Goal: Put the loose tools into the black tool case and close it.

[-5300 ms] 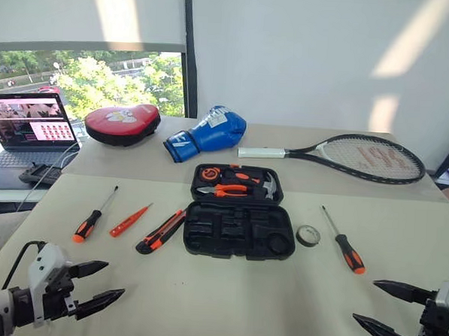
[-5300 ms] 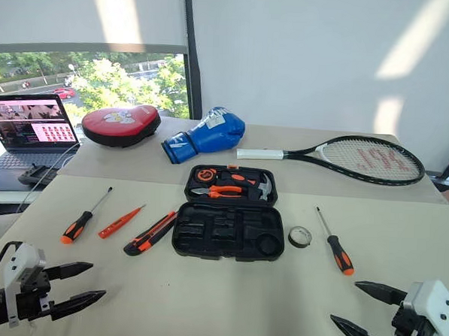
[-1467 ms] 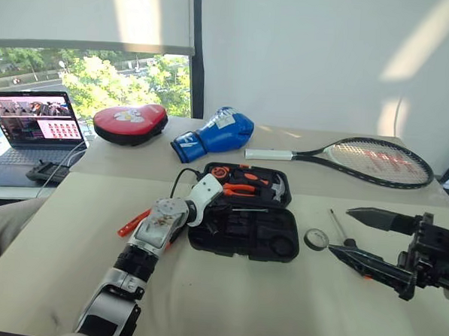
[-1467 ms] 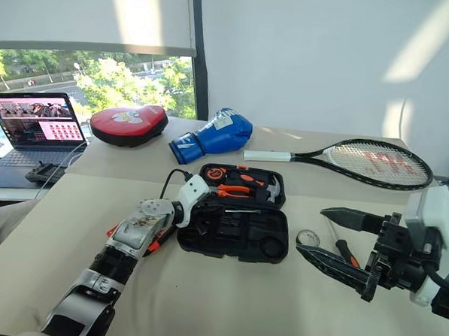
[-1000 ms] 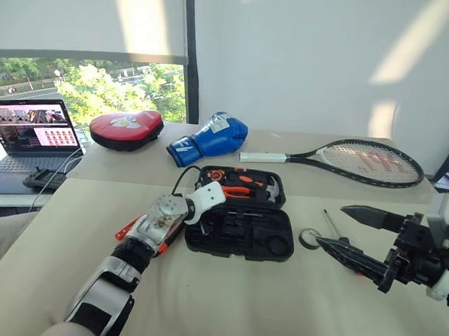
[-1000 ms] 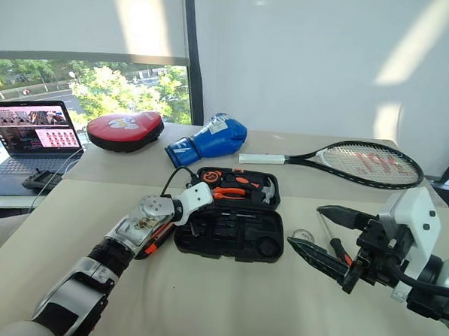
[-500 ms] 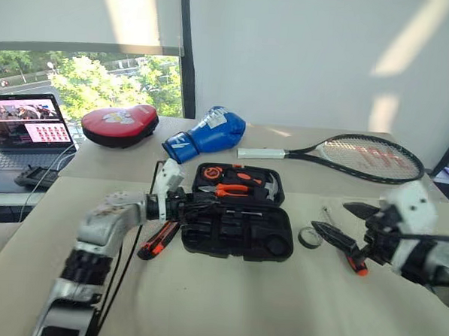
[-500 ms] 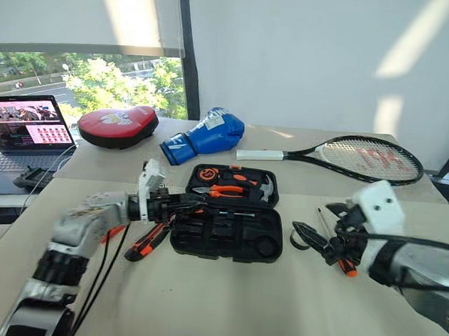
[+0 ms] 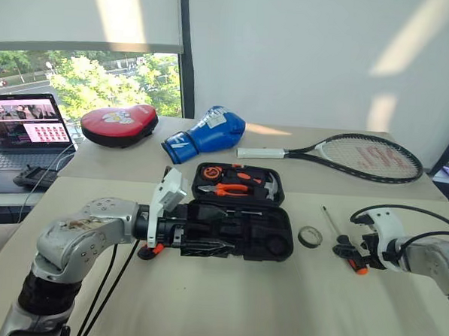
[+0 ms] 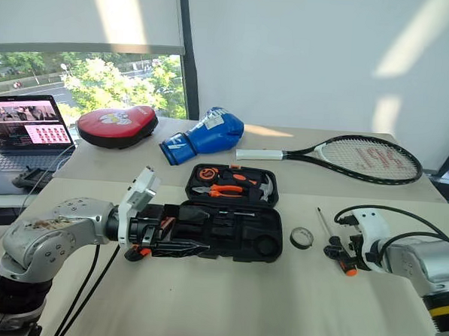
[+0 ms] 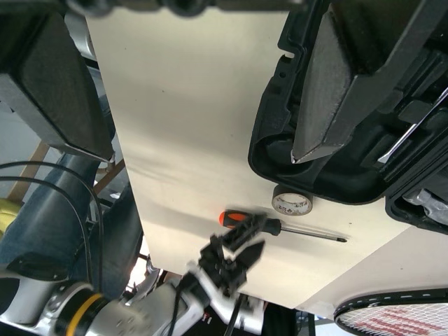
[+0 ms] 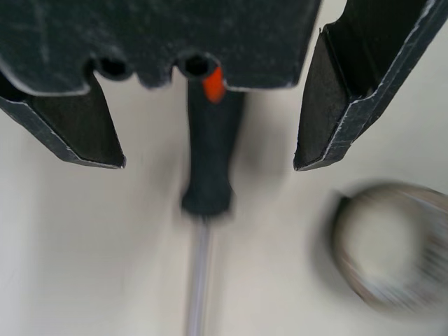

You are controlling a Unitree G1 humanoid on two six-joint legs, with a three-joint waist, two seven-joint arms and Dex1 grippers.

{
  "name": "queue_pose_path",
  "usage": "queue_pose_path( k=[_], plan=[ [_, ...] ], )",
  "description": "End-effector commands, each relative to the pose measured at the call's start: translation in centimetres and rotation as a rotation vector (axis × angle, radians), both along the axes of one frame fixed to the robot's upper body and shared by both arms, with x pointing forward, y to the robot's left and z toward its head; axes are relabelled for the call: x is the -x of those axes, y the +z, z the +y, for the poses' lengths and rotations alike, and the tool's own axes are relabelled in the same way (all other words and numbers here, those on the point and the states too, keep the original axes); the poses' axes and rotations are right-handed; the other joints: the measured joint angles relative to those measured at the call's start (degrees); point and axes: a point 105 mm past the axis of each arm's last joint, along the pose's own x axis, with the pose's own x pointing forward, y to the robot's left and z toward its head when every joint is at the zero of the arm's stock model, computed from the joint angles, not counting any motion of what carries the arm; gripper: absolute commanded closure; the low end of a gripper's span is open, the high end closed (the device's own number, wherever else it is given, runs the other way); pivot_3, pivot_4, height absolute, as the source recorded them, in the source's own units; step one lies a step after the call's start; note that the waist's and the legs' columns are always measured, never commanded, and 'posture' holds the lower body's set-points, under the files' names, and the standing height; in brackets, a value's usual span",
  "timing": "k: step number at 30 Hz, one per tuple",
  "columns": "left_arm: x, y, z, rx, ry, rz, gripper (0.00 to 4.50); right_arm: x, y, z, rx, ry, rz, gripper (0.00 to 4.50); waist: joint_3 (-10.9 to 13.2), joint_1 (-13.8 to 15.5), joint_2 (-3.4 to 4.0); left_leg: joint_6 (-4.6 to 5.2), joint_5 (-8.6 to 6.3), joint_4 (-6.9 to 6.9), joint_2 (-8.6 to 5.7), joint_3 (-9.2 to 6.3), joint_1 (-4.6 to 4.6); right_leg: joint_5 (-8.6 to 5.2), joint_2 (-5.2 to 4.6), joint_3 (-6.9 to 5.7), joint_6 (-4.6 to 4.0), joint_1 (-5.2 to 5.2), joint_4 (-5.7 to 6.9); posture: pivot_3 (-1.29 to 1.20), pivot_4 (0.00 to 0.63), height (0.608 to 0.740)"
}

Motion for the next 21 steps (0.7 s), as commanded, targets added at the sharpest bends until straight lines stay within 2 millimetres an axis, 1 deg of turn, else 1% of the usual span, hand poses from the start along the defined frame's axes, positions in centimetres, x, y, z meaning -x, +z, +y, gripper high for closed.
queue_pose_path(
  k=[1, 3, 7, 9, 10, 12, 13, 15, 17, 20, 21],
  plan=[
    [0.8, 0.8, 0.3, 0.005, 0.001, -0.041, 0.01, -0.5, 0.0, -1.2, 0.048, 0.002, -0.023, 1.40, 0.0, 0.0, -0.01, 0.01, -0.01, 0.00, 0.01, 0.00, 0.02, 0.01, 0.00, 0.00, 0.01, 0.02, -0.03, 0.00, 0.150, 0.740],
    [1.0, 0.8, 0.4, 0.008, 0.000, -0.031, 0.01, -0.7, 0.9, -0.9, 0.053, 0.043, -0.071, 2.02, 0.0, 0.1, -0.01, 0.03, -0.02, 0.00, 0.00, 0.00, 0.07, 0.01, -0.01, 0.01, 0.01, 0.07, -0.03, 0.00, 0.150, 0.740],
    [1.1, 0.8, 0.5, 0.014, 0.020, -0.045, 0.01, -0.2, 3.5, 0.4, 0.044, 0.158, -0.173, 3.50, 0.0, 0.5, 0.01, 0.06, -0.05, 0.00, -0.02, -0.01, 0.06, 0.03, -0.13, 0.00, 0.04, 0.05, -0.01, 0.00, 0.150, 0.740],
    [0.8, 1.0, 0.7, 0.040, 0.057, -0.071, 0.01, 0.4, 5.5, 2.0, 0.043, 0.256, -0.242, 3.92, 0.1, 0.5, 0.13, 0.05, -0.04, -0.01, -0.02, -0.01, 0.05, 0.03, -0.13, 0.00, 0.05, 0.03, 0.00, 0.00, 0.150, 0.740],
    [0.6, 1.0, 1.0, 0.058, 0.095, -0.076, 0.01, 0.7, 6.4, 3.0, 0.041, 0.308, -0.270, 3.92, 0.1, 0.4, 0.22, 0.03, -0.04, -0.01, -0.02, 0.00, 0.04, 0.02, -0.13, 0.03, 0.06, 0.02, 0.01, 0.00, 0.150, 0.740],
    [0.7, 2.0, 1.5, 0.220, 0.105, -0.086, 0.01, 1.3, 7.8, 5.3, 0.064, 0.421, -0.303, 3.92, 0.3, 0.1, 0.41, -0.01, -0.02, -0.01, -0.01, 0.00, 0.05, 0.02, -0.11, 0.08, 0.07, -0.02, 0.02, 0.00, 0.150, 0.740],
    [1.1, 1.5, 2.0, 0.201, 0.088, -0.080, 0.01, 1.5, 8.2, 6.7, 0.095, 0.500, -0.317, 3.92, 0.3, 0.0, 0.42, -0.03, -0.01, -0.03, 0.00, 0.01, 0.05, 0.02, -0.11, 0.12, 0.07, -0.04, 0.02, 0.00, 0.150, 0.740],
    [1.4, 0.9, 3.4, 0.174, 0.109, -0.050, 0.01, 1.6, 8.8, 10.2, 0.096, 0.650, -0.345, 3.92, 0.3, -0.5, 0.37, -0.18, -0.03, -0.03, 0.13, 0.03, 0.07, 0.02, -0.01, 0.12, 0.07, -0.08, 0.04, 0.00, 0.150, 0.740],
    [1.9, 0.8, 4.7, 0.172, 0.118, -0.027, 0.01, 1.3, 8.8, 12.6, 0.150, 0.786, -0.354, 3.92, 0.4, -0.9, 0.36, -0.38, 0.00, -0.05, 0.25, 0.05, 0.17, -0.01, 0.18, 0.12, 0.00, -0.08, 0.09, 0.00, 0.150, 0.740],
    [2.2, 0.3, 6.5, 0.156, 0.171, -0.004, 0.01, 0.0, 7.5, 15.4, 0.220, 0.940, -0.323, 3.92, 0.5, -0.8, 0.31, -0.45, 0.04, -0.27, 0.23, 0.02, 0.38, -0.08, 0.18, 0.08, -0.14, -0.06, 0.25, 0.00, 0.150, 0.740],
    [2.5, 0.2, 6.9, 0.147, 0.176, 0.004, 0.01, -0.5, 7.1, 16.0, 0.247, 0.977, -0.308, 3.92, 0.5, -0.8, 0.29, -0.45, 0.05, -0.28, 0.21, 0.03, 0.40, -0.09, 0.18, 0.08, -0.16, -0.07, 0.28, 0.00, 0.150, 0.740]
  ],
)
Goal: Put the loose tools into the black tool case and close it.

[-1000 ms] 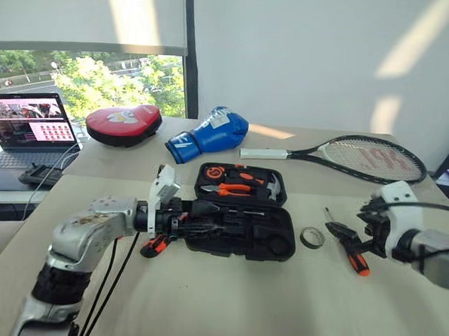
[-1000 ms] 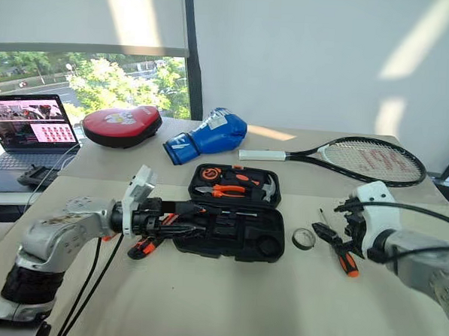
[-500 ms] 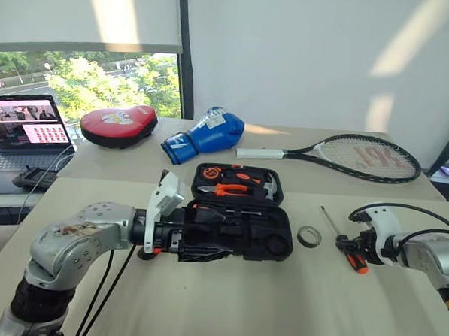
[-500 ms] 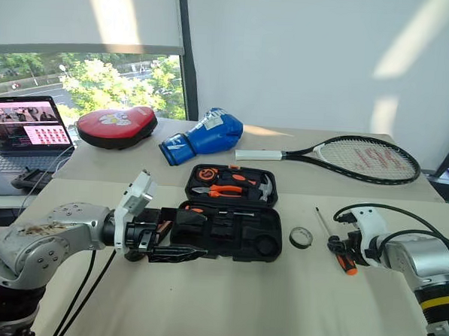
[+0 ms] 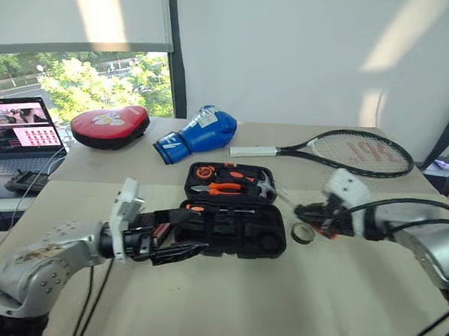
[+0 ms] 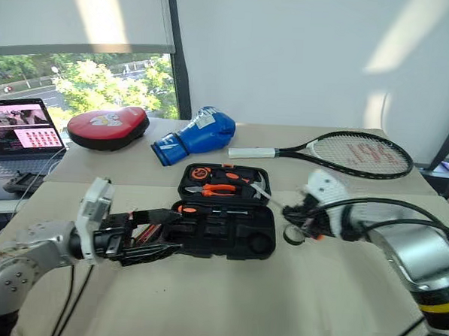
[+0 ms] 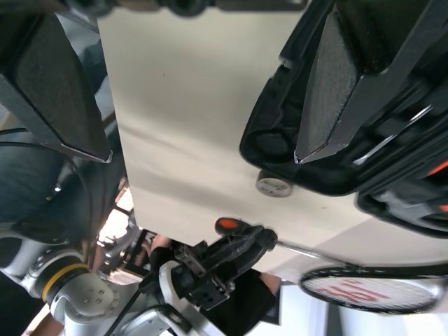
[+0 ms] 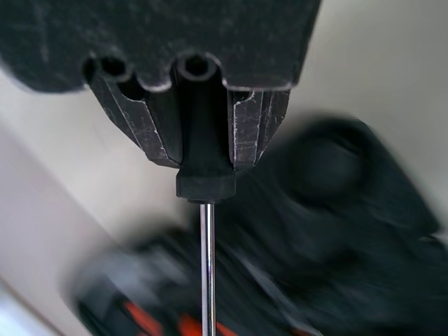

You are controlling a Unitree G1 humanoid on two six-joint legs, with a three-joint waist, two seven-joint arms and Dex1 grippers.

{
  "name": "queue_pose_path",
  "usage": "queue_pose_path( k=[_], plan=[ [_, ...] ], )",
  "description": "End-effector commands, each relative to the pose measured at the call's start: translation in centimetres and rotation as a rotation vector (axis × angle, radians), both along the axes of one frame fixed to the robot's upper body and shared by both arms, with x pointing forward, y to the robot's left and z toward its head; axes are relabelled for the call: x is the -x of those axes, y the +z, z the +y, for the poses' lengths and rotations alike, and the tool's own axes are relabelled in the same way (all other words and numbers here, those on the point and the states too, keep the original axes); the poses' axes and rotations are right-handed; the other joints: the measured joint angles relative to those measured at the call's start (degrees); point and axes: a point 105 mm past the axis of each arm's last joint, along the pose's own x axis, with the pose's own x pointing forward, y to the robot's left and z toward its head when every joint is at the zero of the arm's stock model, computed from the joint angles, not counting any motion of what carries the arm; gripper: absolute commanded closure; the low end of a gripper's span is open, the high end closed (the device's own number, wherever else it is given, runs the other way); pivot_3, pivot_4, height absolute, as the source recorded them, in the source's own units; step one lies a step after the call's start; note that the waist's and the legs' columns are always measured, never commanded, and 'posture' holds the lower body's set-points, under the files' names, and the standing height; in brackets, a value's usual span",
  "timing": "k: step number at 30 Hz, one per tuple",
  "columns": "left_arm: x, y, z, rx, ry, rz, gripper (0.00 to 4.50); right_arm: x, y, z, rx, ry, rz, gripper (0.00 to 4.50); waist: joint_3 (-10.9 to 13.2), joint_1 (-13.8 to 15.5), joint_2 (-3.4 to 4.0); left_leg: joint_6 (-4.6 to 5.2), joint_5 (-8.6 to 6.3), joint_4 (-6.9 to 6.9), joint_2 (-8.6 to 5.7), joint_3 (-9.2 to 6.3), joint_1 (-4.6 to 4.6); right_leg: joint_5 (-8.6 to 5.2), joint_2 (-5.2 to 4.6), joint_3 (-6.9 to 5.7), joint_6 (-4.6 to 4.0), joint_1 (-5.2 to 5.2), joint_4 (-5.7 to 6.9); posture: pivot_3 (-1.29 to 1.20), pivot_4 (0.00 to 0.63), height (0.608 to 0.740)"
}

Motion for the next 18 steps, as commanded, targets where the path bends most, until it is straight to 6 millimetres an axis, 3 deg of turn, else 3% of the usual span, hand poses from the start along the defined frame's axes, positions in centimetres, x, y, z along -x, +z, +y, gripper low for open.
queue_pose_path(
  k=[1, 6, 18],
  plan=[
    [1.0, 0.4, 1.6, -0.003, 0.011, -0.004, 0.01, -1.9, -1.4, 2.2, 0.153, 0.132, -0.019, 3.92, 0.1, 0.0, -0.05, 0.00, 0.00, -0.02, -0.04, 0.01, 0.02, 0.00, -0.02, 0.01, 0.00, -0.01, 0.04, 0.00, 0.150, 0.740],
    [1.4, 0.6, 2.2, -0.004, 0.037, -0.003, 0.01, -4.2, -2.6, 4.2, 0.236, 0.222, 0.009, 3.92, 0.2, 0.9, -0.18, -0.01, 0.03, 0.03, -0.14, -0.01, -0.14, 0.00, -0.10, -0.10, -0.02, -0.13, 0.10, 0.00, 0.150, 0.740],
    [2.1, 0.6, 2.5, -0.029, 0.100, -0.023, 0.01, -5.4, -4.4, 6.2, 0.310, 0.344, 0.107, 3.92, 0.2, 0.0, -0.22, -0.23, 0.12, -0.44, -0.19, -0.02, 0.04, -0.01, -0.12, -0.15, -0.04, -0.11, 0.03, 0.00, 0.150, 0.740]
  ],
)
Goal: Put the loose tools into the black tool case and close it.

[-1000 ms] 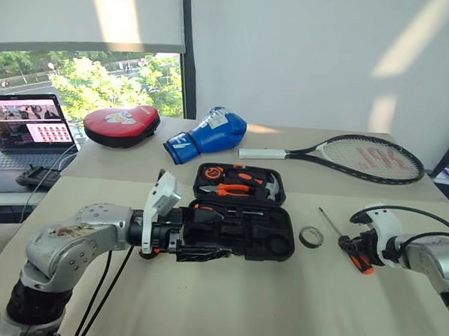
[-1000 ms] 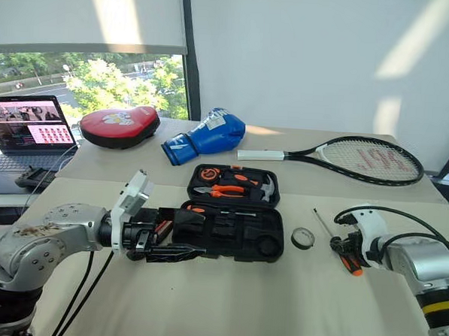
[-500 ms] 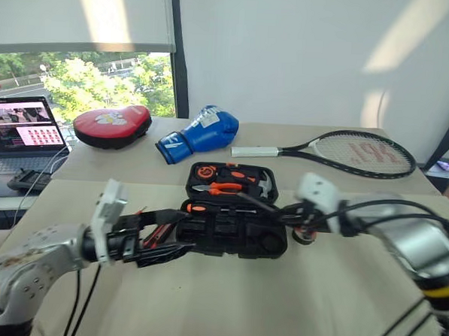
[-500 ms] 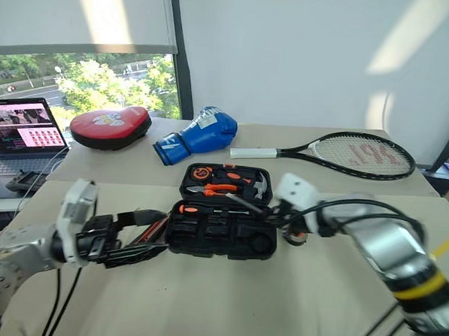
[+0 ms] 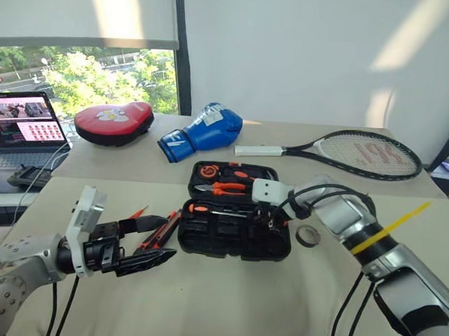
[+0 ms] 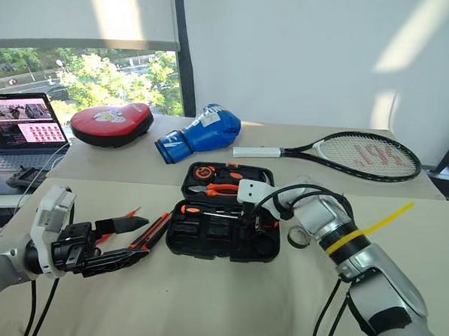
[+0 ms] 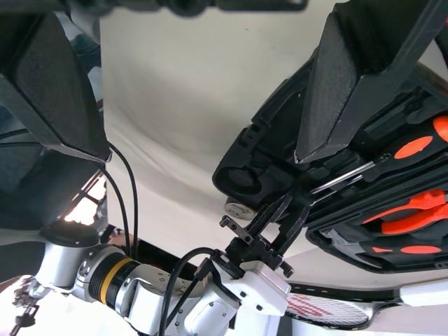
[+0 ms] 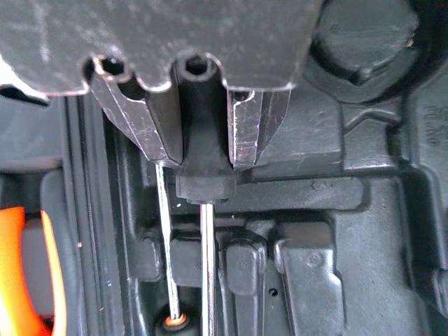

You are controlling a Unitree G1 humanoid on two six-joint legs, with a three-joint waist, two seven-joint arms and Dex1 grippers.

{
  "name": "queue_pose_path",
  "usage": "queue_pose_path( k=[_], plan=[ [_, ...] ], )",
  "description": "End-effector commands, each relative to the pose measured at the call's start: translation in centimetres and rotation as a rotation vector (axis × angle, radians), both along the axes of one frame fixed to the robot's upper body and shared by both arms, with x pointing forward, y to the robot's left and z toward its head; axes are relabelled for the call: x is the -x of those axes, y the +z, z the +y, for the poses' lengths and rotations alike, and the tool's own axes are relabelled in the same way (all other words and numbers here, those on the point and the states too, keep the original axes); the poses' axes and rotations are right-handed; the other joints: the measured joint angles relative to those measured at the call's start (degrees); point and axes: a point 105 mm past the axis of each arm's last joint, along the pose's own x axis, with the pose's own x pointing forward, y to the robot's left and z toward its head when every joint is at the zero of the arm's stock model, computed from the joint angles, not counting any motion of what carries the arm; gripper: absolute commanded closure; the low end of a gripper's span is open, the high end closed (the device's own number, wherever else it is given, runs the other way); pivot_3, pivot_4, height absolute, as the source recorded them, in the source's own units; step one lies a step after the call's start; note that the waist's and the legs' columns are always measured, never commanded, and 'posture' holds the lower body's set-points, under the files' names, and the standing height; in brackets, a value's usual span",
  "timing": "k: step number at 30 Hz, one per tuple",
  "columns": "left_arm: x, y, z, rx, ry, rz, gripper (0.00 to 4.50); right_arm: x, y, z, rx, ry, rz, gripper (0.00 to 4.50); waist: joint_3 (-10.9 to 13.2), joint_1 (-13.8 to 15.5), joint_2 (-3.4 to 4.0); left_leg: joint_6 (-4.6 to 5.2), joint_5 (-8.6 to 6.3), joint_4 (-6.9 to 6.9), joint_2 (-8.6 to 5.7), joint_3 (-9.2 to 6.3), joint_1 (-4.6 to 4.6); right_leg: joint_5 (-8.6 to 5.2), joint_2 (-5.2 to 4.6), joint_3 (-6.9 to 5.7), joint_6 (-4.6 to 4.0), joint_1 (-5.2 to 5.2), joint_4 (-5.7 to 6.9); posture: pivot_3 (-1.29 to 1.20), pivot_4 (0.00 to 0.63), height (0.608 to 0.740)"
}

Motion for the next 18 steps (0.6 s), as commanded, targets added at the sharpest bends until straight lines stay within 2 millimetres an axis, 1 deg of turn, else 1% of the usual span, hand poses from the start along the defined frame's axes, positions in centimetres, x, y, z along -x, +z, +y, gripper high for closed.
queue_pose_path(
  k=[1, 6, 8, 9, 11, 12, 14, 16, 17, 18],
  plan=[
    [0.5, 1.0, -0.1, -0.007, 0.003, -0.064, 0.01, 0.0, -0.4, 0.1, 0.035, 0.038, 0.024, 3.92, 0.0, -0.2, 0.00, -0.03, 0.01, -0.03, 0.00, 0.00, 0.03, -0.02, 0.00, 0.00, -0.03, -0.01, 0.00, 0.00, 0.150, 0.740],
    [0.5, 1.0, 0.0, -0.015, 0.015, -0.073, 0.01, 0.0, -1.0, 0.3, 0.035, 0.058, 0.058, 3.92, 0.0, -0.2, 0.00, -0.17, 0.09, -0.13, 0.02, -0.09, 0.11, -0.08, 0.01, -0.05, -0.13, 0.01, 0.08, 0.00, 0.150, 0.740],
    [0.4, 1.0, 0.1, -0.017, 0.019, -0.075, 0.01, 0.0, -0.8, 0.6, 0.014, 0.072, 0.062, 2.91, 0.0, -0.3, 0.01, -0.17, 0.09, -0.13, 0.02, -0.10, 0.12, -0.08, 0.01, -0.06, -0.14, 0.01, 0.08, 0.00, 0.150, 0.740],
    [0.4, 1.0, 0.1, -0.017, 0.020, -0.076, 0.01, 0.0, -0.8, 0.7, 0.005, 0.079, 0.060, 2.68, 0.0, -0.3, 0.00, -0.17, 0.09, -0.13, 0.02, -0.11, 0.12, -0.09, 0.01, -0.06, -0.14, 0.01, 0.08, 0.00, 0.150, 0.740],
    [0.4, 0.9, 0.1, -0.020, 0.021, -0.076, 0.01, -0.6, 0.1, 1.1, -0.043, 0.064, 0.019, 1.95, 0.0, -0.5, 0.01, -0.18, 0.08, -0.15, 0.02, -0.12, 0.12, -0.09, 0.01, -0.07, -0.14, 0.01, 0.08, 0.00, 0.150, 0.740],
    [0.4, 0.9, 0.1, -0.021, 0.022, -0.077, 0.01, -0.5, 0.7, 1.3, -0.078, 0.069, 0.026, 1.68, 0.0, -0.6, 0.00, -0.19, 0.08, -0.18, 0.03, -0.11, 0.13, -0.09, 0.01, -0.07, -0.14, 0.01, 0.07, 0.00, 0.150, 0.740],
    [0.3, 1.0, 0.2, -0.022, 0.023, -0.079, 0.01, -0.1, 1.9, 1.5, -0.133, 0.088, 0.046, 1.68, 0.0, -0.7, 0.01, -0.21, 0.07, -0.19, 0.04, -0.11, 0.11, -0.09, 0.02, -0.06, -0.15, -0.02, 0.08, 0.00, 0.150, 0.740],
    [0.2, 0.9, 0.2, -0.022, 0.029, -0.077, 0.01, 0.9, 3.7, 1.7, -0.230, 0.127, 0.068, 1.68, 0.0, -0.8, 0.05, -0.22, 0.08, -0.20, 0.05, -0.12, 0.07, -0.09, 0.03, -0.07, -0.16, -0.07, 0.07, 0.00, 0.150, 0.740],
    [0.1, 0.9, 0.2, -0.022, 0.032, -0.077, 0.01, 1.1, 4.8, 2.0, -0.313, 0.117, 0.086, 1.68, 0.0, -0.8, 0.07, -0.23, 0.08, -0.20, 0.06, -0.12, 0.03, -0.09, 0.03, -0.06, -0.16, -0.11, 0.08, 0.00, 0.150, 0.740],
    [0.0, 0.8, 0.2, -0.023, 0.034, -0.077, 0.01, 1.3, 5.5, 2.2, -0.368, 0.108, 0.100, 1.68, 0.0, -0.8, 0.08, -0.23, 0.08, -0.21, 0.07, -0.12, 0.03, -0.09, 0.03, -0.06, -0.16, -0.12, 0.08, 0.00, 0.150, 0.740]
  ],
)
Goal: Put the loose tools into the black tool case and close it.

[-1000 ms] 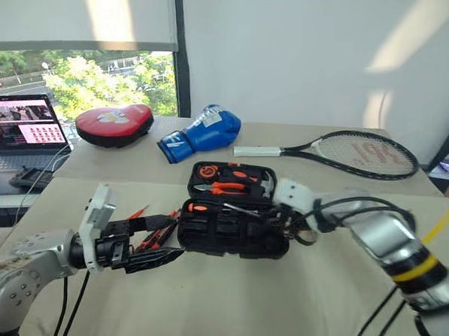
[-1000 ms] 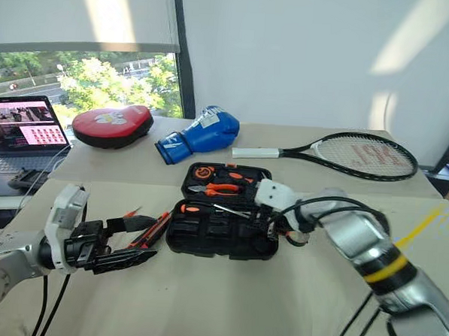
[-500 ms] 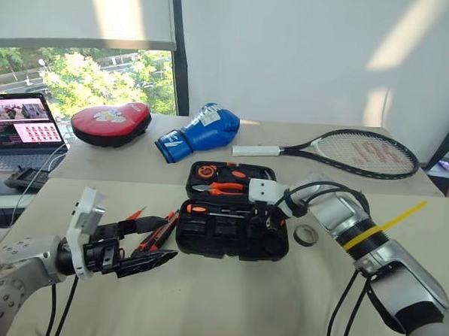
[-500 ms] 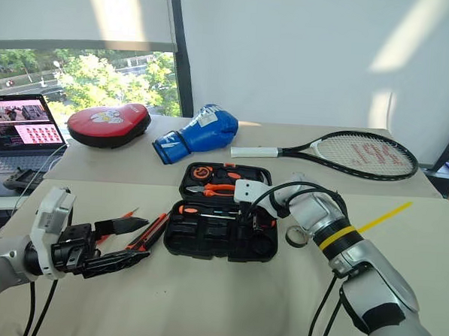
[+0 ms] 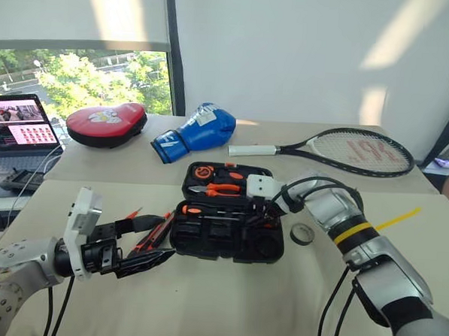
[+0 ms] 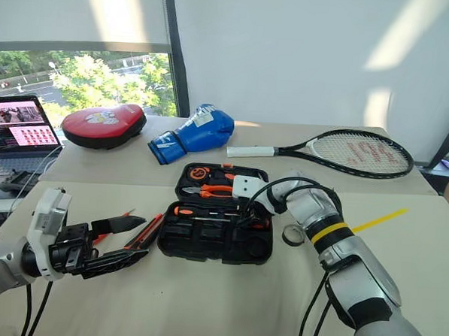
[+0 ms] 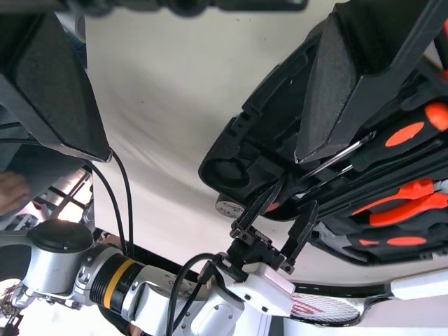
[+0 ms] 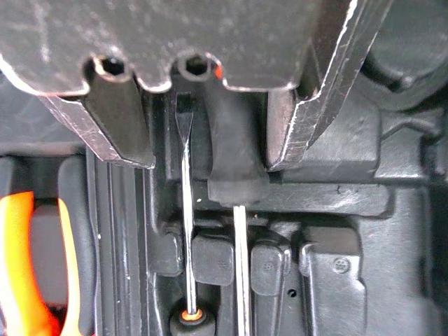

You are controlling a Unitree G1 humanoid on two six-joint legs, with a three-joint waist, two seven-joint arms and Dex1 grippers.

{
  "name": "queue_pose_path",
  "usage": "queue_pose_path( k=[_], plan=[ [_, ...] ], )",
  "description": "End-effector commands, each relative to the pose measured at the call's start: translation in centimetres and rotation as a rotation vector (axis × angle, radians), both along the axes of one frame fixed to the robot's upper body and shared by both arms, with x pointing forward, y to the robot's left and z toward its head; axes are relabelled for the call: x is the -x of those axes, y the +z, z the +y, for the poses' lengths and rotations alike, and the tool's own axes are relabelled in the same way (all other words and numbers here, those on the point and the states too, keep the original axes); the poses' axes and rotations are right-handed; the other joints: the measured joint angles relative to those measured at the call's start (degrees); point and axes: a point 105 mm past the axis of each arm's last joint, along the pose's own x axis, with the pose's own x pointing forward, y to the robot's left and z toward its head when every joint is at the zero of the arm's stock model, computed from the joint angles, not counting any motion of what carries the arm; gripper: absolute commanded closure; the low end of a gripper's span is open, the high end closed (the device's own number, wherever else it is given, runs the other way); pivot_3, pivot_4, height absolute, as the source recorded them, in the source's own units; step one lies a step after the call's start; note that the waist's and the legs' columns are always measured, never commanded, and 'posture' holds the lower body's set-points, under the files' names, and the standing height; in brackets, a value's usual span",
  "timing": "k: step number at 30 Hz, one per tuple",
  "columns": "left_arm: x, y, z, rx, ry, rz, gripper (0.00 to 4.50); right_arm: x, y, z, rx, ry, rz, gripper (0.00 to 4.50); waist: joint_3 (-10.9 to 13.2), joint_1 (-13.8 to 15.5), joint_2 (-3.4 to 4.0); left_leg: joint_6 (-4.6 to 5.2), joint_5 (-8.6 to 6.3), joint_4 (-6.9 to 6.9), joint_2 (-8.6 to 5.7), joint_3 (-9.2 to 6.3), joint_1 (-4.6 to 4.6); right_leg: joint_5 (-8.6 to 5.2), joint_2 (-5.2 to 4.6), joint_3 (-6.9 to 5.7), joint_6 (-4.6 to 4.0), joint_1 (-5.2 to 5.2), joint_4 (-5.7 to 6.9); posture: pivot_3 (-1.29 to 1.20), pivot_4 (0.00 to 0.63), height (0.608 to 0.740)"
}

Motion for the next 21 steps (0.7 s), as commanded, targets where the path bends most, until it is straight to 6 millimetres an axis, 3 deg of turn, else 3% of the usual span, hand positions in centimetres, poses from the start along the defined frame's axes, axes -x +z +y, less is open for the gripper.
queue_pose_path(
  k=[1, 7, 10, 14, 17, 21],
  plan=[
    [0.0, 0.8, -0.1, -0.008, 0.000, -0.050, 0.01, 0.9, 4.5, 1.1, -0.261, -0.003, 0.014, 1.68, 0.0, 0.0, 0.01, 0.00, 0.00, 0.00, 0.02, 0.00, -0.01, 0.00, 0.00, 0.00, 0.00, 0.00, 0.00, 0.00, 0.150, 0.740],
    [-0.7, 0.7, 0.2, -0.001, 0.024, -0.062, 0.01, 0.5, 6.2, -0.8, -0.509, -0.227, -0.068, 3.45, 0.0, 0.4, 0.01, -0.02, -0.02, -0.02, -0.01, -0.08, 0.00, 0.00, -0.17, -0.01, -0.01, 0.03, 0.03, 0.00, 0.150, 0.740],
    [-0.9, 0.8, 0.5, 0.000, 0.037, -0.066, 0.01, 0.9, 5.5, -1.6, -0.570, -0.401, -0.130, 4.45, 0.0, 0.7, 0.01, -0.25, -0.16, -0.02, -0.05, -0.16, -0.07, 0.01, -0.29, 0.00, -0.01, -0.02, 0.06, 0.00, 0.150, 0.740],
    [-1.4, 0.8, 0.9, -0.004, 0.047, -0.071, 0.01, 1.9, 2.3, -1.8, -0.597, -0.611, -0.191, 4.45, 0.0, 0.5, 0.02, -0.28, -0.11, -0.06, -0.04, -0.12, -0.09, 0.00, -0.20, -0.07, -0.02, -0.13, 0.12, 0.00, 0.150, 0.740],
    [-1.6, 0.7, 1.1, -0.008, 0.048, -0.071, 0.01, 2.3, 0.5, -1.0, -0.570, -0.648, -0.190, 4.45, 0.0, 0.0, 0.02, -0.28, -0.04, -0.07, -0.04, -0.04, -0.07, 0.00, -0.02, -0.02, -0.03, -0.16, 0.17, 0.00, 0.150, 0.740],
    [-1.7, 0.4, 1.4, -0.024, 0.047, -0.066, 0.01, 2.0, -4.2, 0.3, -0.417, -0.658, -0.150, 4.45, 0.0, -0.1, 0.02, -0.21, 0.06, -0.06, -0.03, 0.02, 0.08, 0.03, 0.13, 0.02, -0.09, -0.05, 0.18, 0.00, 0.150, 0.740]
  ],
)
